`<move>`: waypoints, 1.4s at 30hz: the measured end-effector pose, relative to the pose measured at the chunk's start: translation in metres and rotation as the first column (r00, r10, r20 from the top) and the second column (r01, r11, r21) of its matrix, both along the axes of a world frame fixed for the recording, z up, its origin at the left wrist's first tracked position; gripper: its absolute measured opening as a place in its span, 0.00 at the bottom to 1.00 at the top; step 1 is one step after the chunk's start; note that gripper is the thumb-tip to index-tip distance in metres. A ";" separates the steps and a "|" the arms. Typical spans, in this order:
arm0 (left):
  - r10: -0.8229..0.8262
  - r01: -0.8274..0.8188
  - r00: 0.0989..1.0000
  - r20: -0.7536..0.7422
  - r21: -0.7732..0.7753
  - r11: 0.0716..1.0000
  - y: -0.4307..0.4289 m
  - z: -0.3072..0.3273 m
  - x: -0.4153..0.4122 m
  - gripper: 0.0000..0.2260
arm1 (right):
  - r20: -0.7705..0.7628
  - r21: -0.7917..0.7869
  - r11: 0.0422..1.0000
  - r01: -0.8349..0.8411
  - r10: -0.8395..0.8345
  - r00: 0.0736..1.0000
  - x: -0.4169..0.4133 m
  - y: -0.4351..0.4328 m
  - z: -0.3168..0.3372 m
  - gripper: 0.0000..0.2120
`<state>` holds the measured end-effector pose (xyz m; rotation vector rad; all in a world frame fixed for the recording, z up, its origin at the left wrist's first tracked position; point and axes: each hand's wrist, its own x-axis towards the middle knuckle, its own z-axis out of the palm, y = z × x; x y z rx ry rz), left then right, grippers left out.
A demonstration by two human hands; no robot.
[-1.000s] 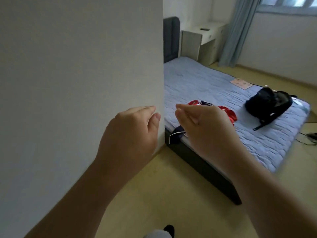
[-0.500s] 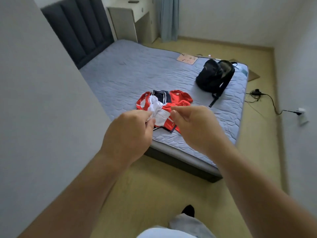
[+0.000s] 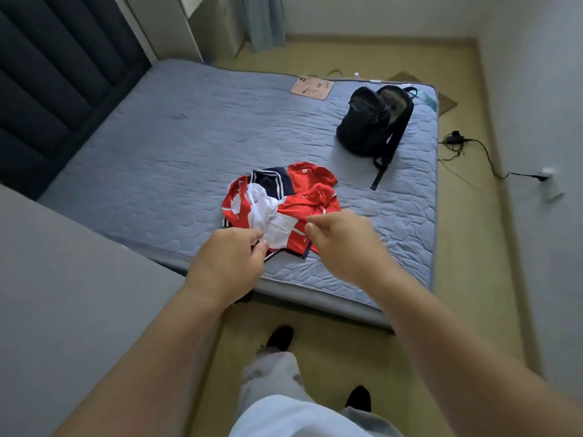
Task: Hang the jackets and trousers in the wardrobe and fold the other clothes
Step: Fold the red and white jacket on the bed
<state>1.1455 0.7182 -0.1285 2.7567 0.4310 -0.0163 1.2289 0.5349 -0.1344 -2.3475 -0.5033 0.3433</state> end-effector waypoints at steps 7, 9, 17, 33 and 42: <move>-0.106 0.081 0.937 -0.334 -0.087 0.993 0.121 -0.132 0.123 0.13 | -0.183 -0.123 0.982 0.144 -0.165 0.969 0.087 0.100 -0.108 0.14; -0.139 0.096 0.906 -0.399 -0.127 0.987 0.154 -0.177 0.159 0.14 | -0.212 -0.152 0.975 0.160 -0.190 0.959 0.108 0.131 -0.142 0.14; -0.100 -0.068 0.778 -0.620 -0.242 0.968 0.240 -0.364 0.248 0.15 | -0.487 -0.267 0.960 -0.082 -0.061 0.872 0.167 0.221 -0.280 0.27; 0.337 -0.759 0.602 -0.724 -0.388 0.523 0.284 -0.558 0.269 0.06 | -0.649 -0.367 0.918 -0.150 -0.137 0.749 0.191 0.253 -0.408 0.20; 0.288 -0.506 0.857 -0.427 -0.594 0.625 0.244 -0.425 0.257 0.15 | -0.608 -0.374 0.920 -0.117 -0.148 0.780 0.191 0.246 -0.338 0.20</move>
